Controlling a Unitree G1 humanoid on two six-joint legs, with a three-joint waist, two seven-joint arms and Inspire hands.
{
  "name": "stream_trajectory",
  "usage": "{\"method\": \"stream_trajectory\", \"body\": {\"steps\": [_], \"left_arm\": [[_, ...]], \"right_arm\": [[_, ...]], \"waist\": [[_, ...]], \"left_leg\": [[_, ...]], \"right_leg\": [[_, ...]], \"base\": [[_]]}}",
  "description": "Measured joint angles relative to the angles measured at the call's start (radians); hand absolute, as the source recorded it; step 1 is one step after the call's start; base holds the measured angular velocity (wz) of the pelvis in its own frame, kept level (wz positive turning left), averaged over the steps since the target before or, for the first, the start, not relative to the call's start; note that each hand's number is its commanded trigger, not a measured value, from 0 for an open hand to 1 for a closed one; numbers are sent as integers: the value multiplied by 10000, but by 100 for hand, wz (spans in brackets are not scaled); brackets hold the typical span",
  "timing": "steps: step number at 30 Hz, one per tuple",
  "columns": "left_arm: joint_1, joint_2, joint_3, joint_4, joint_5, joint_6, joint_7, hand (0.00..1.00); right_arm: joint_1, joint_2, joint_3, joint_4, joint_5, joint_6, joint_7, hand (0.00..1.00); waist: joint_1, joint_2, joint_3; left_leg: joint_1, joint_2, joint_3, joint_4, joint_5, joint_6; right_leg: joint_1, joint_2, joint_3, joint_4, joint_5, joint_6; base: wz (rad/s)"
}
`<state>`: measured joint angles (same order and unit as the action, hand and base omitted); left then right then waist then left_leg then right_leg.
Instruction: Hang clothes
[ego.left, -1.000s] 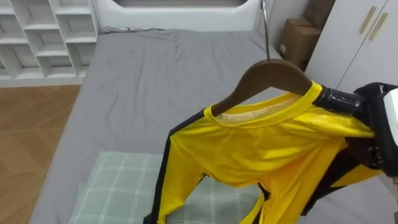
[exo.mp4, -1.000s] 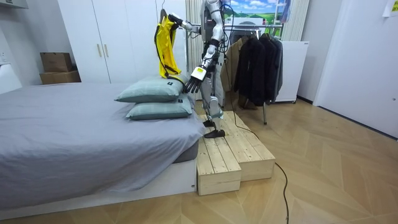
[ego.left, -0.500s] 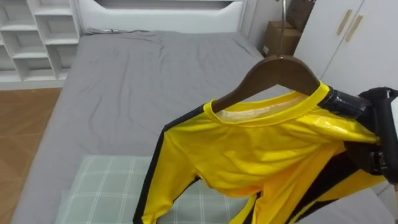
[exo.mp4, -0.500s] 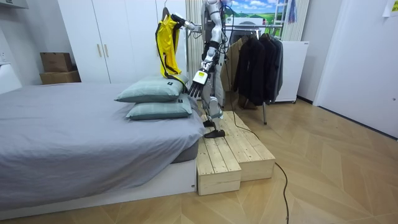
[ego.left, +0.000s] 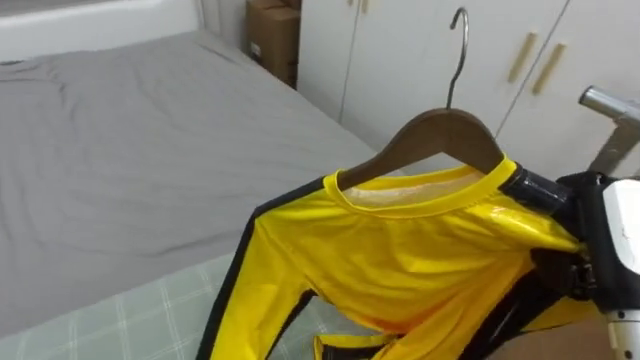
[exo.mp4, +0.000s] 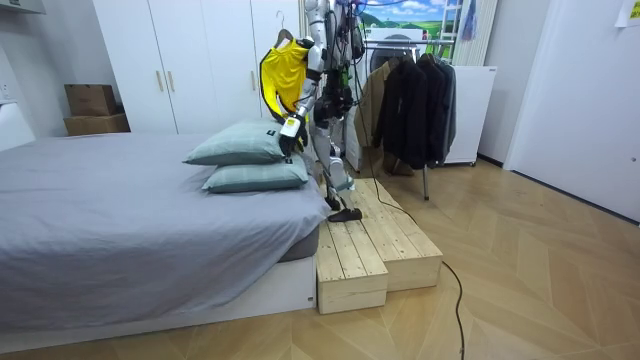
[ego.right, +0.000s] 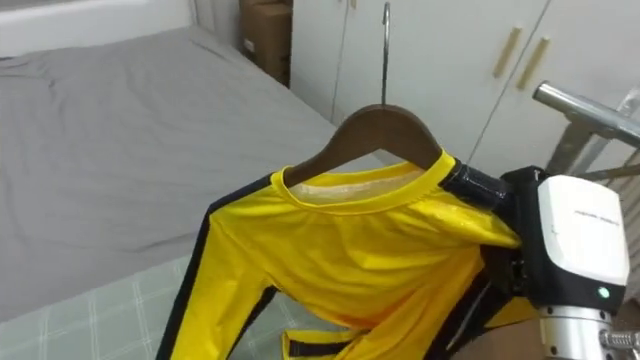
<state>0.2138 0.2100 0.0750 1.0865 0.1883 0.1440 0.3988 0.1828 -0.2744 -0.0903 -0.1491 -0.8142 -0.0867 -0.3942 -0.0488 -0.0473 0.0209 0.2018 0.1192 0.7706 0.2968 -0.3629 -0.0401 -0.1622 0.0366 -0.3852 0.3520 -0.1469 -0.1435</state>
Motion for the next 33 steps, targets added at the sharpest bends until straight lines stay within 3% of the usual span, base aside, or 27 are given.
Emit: {"method": "stream_trajectory", "body": {"steps": [2,4,5,6,8,9,10,11,12,13,14,15,16,17,18,19,20,21,22,23,24,25,26,27,28,30,33], "left_arm": [[29,97,5,3,0,263,-4,0],[311,57,6,54,0,538,-2,0],[349,63,24,139,0,610,1,0],[351,83,70,168,2,805,0,0],[295,118,362,157,6,864,50,0],[218,112,454,147,5,897,170,0],[123,21,460,110,1,905,370,0],[76,-43,436,96,-10,909,497,0],[-20,-174,347,-6,-65,921,753,0],[-239,-269,116,-58,-340,923,988,0],[-359,-337,-48,-68,-446,923,1089,0],[-493,-548,-250,-268,-633,928,1254,0],[-693,-798,-418,-469,-637,881,1428,0],[-858,-978,-409,-473,-528,850,1493,0],[-832,-1111,-353,-753,-289,821,1572,0],[-751,-1105,-357,-877,-362,908,1539,0],[-735,-974,-382,-874,-475,916,1535,0],[-693,-731,-378,-866,-858,933,1530,0],[-624,-697,-387,-818,-996,945,1518,0],[-592,-770,-398,-784,-1002,946,1492,0],[-669,-985,-452,-711,-960,943,1470,0],[-484,-1015,-334,-801,-905,939,1474,0],[-386,-994,-189,-814,-904,970,1463,0],[-332,-985,80,-797,-920,1094,1417,0],[-239,-906,121,-760,-1005,1131,1392,0],[-108,-915,247,-615,-1013,1127,1297,0],[-19,-931,308,-434,-1121,1127,1112,0]], "right_arm": [[-9,-25,55,8,261,14,55,100],[-324,-231,289,-14,303,40,45,100],[-389,-235,382,-17,285,43,42,100],[-446,-198,491,-19,259,74,-4,100],[-441,-138,701,-18,278,256,-21,100],[-444,-29,755,-19,252,313,9,100],[-487,-1,795,-16,263,370,11,100],[-493,-3,825,-14,307,418,11,100],[-482,-8,1001,-15,396,675,-7,100],[-461,20,1205,-15,423,937,-11,100],[-449,23,1295,-13,412,1035,-7,100],[-448,15,1494,-3,400,1123,3,100],[-487,-94,1463,-101,429,1080,-7,100],[-493,-241,1368,-238,504,1074,-81,100],[-671,-437,1475,-191,516,975,-207,100],[-642,-426,1578,-138,481,975,-175,100],[-538,-346,1640,-123,509,1028,-115,100],[-320,-282,1750,-125,629,1149,-67,100],[-198,-373,1771,-125,675,1319,-68,100],[-147,-448,1708,-136,685,1374,-69,100],[-126,-617,1319,-332,700,1404,-151,100],[-270,-717,1083,-512,635,1317,-275,100],[-448,-647,1063,-504,527,1236,-279,100],[-452,-464,1043,-521,334,1191,-285,100],[-352,-293,1072,-522,293,1194,-227,100],[-342,-242,1025,-526,249,1217,-184,100],[-337,-213,963,-529,271,1321,-179,100]], "waist": [[-39,-219,-48],[72,-155,-15],[92,-146,-18],[96,-175,-13],[126,-283,-31],[169,-337,-43],[298,-363,-34],[317,-361,-31],[317,-377,-37],[528,-406,-47],[701,-404,-51],[997,-381,-56],[1500,105,47],[1872,326,174],[1799,221,126],[1350,516,79],[1230,521,85],[847,465,33],[718,211,52],[749,302,-19],[1137,723,34],[1322,463,-63],[1195,374,-50],[702,330,-39],[543,289,-34],[467,235,-34],[196,168,-59]], "left_leg": [[-352,466,418,1898,-17,-82],[-909,1195,-315,4382,591,-89],[-1071,1270,-594,4800,802,-48],[-1402,1266,-1266,5071,826,-19],[-1635,1045,-2057,4777,486,154],[-1776,765,-2722,4332,299,120],[-1915,343,-3386,3729,208,91],[-1958,141,-3701,3400,208,92],[-1995,-372,-4203,2445,211,97],[-1959,-990,-4561,1229,278,200],[-1950,-1300,-4780,554,386,362],[-2039,-1881,-5348,-645,857,841],[-2193,-1808,-5841,-1195,1432,748],[-2198,-1582,-5825,-1114,1663,438],[-2281,-1651,-6191,-777,1730,-8],[-2170,-1587,-6446,-618,1814,-11],[-2073,-1577,-6391,-716,1787,66],[-1959,-1711,-6464,-1000,1896,139],[-1907,-2094,-6448,-1448,1980,280],[-1917,-2139,-6465,-1677,2192,538],[-2026,-1470,-6208,-1564,2925,624],[-2105,-1421,-6430,-1149,2322,222],[-2133,-1463,-6433,-962,1875,388],[-2131,-1390,-6354,-837,1458,252],[-1987,-1195,-6316,-869,1453,229],[-1806,-952,-6354,-948,1469,211],[-1687,-840,-6294,-929,1469,210]], "right_leg": [[-43,20,514,281,-317,-56],[127,195,1399,419,-399,-189],[208,269,1660,452,-394,-238],[282,387,2060,450,-386,-327],[213,530,2529,387,-299,-442],[133,670,2961,242,-188,-394],[0,933,3838,121,29,-491],[-6,1070,4342,6,166,-485],[66,1334,5538,-315,521,-395],[278,1579,7079,-824,964,-196],[485,1670,7984,-1247,1258,21],[981,1724,9933,-2209,1882,937],[409,1715,9219,-1676,1269,911],[-487,1282,7101,-2,438,821],[-1417,879,6541,1716,-568,641],[-1376,1496,6919,1794,-598,304],[-1186,1755,7300,1508,-413,212],[-540,2142,8397,622,161,118],[156,2194,9640,-490,765,876],[447,2173,10104,-1092,970,1399],[-347,1612,7231,77,135,1080],[-1283,267,5887,1584,-772,1438],[-1384,369,5873,1845,-1095,1044],[-1290,574,5886,1878,-1160,616],[-931,799,6009,1371,-881,490],[-438,1102,6388,586,-414,430],[-180,1283,6813,73,-79,558]], "base": [[-51],[-100],[-111],[-95],[-83],[-89],[-88],[-82],[-77],[-88],[-114],[-125],[-132],[-126],[-69],[-47],[-3],[-26],[-26],[-62],[-103],[-103],[-48],[-13],[-18],[-69],[-50]]}}
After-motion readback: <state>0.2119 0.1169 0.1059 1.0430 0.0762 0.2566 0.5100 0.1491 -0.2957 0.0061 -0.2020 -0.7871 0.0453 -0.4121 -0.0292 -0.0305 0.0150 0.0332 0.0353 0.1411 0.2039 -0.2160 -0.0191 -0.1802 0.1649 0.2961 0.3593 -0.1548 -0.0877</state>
